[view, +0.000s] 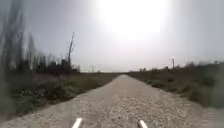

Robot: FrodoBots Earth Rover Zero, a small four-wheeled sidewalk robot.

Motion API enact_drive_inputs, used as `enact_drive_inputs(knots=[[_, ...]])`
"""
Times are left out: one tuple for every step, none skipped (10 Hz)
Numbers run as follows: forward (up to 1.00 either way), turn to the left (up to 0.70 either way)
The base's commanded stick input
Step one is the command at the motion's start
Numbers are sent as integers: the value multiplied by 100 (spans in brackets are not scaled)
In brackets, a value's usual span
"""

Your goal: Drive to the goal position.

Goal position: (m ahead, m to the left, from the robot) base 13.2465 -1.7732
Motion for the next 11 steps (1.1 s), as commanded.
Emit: enact_drive_inputs(knots=[[70, 0], [70, 0], [70, 0], [70, 0], [70, 0], [70, 0], [70, 0], [70, 0], [70, -20], [70, -35], [70, -35]])
